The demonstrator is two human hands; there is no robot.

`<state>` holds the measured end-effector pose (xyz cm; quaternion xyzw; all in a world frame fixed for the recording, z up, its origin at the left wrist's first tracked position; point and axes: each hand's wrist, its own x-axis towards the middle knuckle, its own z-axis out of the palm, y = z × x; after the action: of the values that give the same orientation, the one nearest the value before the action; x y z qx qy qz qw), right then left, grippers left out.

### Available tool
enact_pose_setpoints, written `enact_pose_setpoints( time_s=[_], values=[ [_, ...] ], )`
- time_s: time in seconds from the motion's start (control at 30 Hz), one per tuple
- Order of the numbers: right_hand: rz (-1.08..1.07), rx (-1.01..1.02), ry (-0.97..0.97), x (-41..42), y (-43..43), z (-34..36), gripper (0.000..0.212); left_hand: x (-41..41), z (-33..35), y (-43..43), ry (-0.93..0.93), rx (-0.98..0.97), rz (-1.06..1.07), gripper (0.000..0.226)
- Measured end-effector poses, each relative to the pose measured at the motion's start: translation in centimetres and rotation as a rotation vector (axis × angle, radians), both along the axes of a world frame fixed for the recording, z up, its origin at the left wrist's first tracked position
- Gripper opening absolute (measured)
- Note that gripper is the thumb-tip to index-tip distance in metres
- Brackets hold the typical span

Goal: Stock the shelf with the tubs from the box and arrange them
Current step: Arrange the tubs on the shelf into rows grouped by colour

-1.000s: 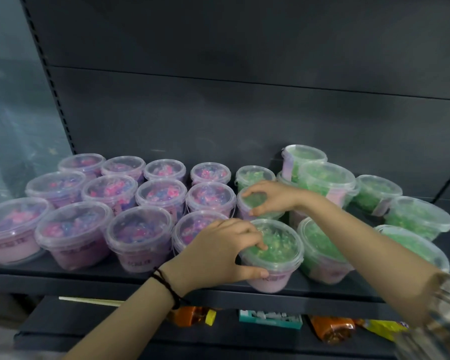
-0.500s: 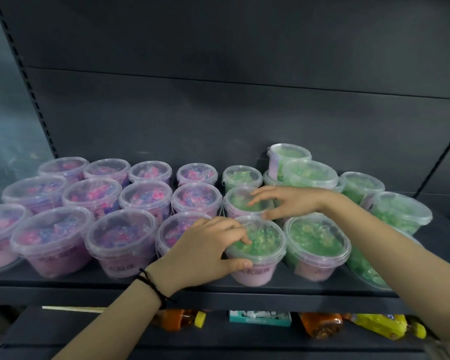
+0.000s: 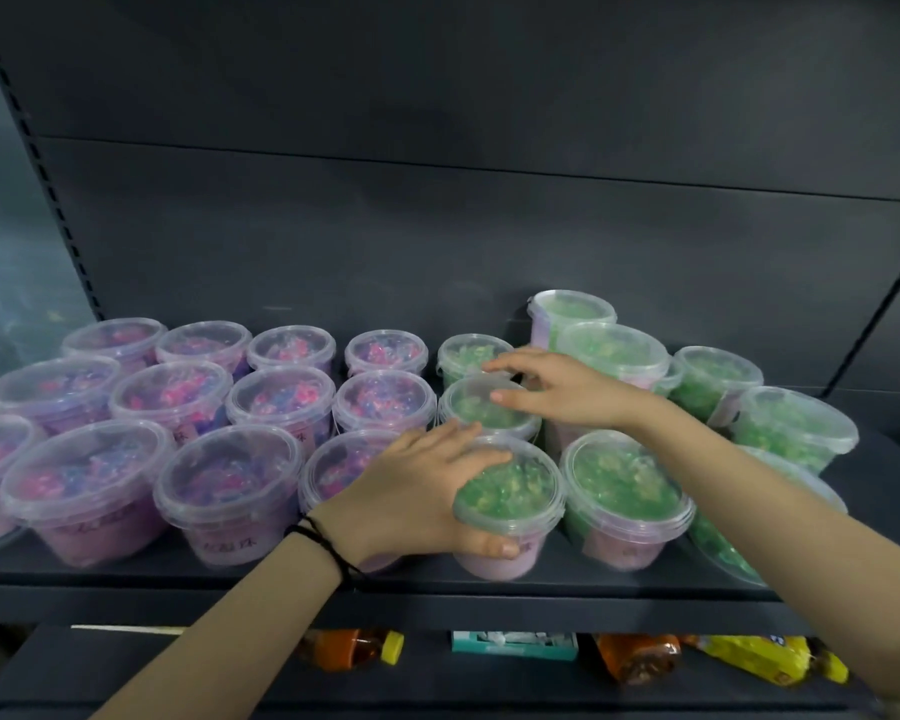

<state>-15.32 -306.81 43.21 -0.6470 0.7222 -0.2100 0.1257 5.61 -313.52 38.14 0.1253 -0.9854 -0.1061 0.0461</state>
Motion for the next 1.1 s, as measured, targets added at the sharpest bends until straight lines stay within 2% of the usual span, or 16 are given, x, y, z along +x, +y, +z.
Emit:
enact_pose_setpoints(
  time_s=[0.07, 0.13, 0.2, 0.33, 0.6, 0.67, 0.77, 0.87, 1.0, 1.1],
  values=[
    [-0.057, -0.032, 0.052, 0.1, -2.6, 0.4, 0.045, -0.2, 0.1, -0.3, -0.009, 0.011, 0.008, 0.094],
    [-0.125, -0.006, 0.094, 0.0, -5.6, 0.6, 0.043, -0.6, 0.3, -0.7, 0.036, 0.032, 0.023, 0.082],
    [-0.199, 0.07, 0.152, -0.7, -8.4, 0.3, 0.042, -0.9, 0.4, -1.5, 0.105, 0.056, 0.033, 0.071],
    [-0.296, 0.276, 0.27, -2.6, -11.1, -0.7, 0.038, -1.1, 0.1, -2.6, 0.084, 0.126, -0.009, 0.05],
    [-0.296, 0.199, 0.241, -2.9, -12.1, -1.8, 0.04, -1.1, 0.1, -2.5, 0.112, 0.145, -0.007, 0.046],
    [-0.278, 0.116, 0.097, -1.8, -11.0, -1.3, 0.041, -1.1, 0.2, -2.5, 0.082, 0.168, 0.0, 0.046],
    [-0.185, -0.12, -0.093, 0.6, -7.2, 0.1, 0.03, -1.0, 0.2, -2.6, 0.048, 0.197, 0.003, 0.049],
    [-0.141, -0.203, -0.206, 2.0, -1.3, 1.1, 0.019, -0.9, 0.0, -2.9, 0.056, 0.19, -0.033, 0.058],
    [-0.191, -0.075, -0.24, 2.0, 6.3, 0.6, 0.028, -1.3, 0.5, -2.5, 0.026, 0.139, -0.039, 0.065],
    [-0.237, 0.151, -0.066, 1.2, 9.4, -0.6, 0.05, -1.6, 1.1, -1.2, 0.02, 0.1, -0.046, 0.07]
  ],
)
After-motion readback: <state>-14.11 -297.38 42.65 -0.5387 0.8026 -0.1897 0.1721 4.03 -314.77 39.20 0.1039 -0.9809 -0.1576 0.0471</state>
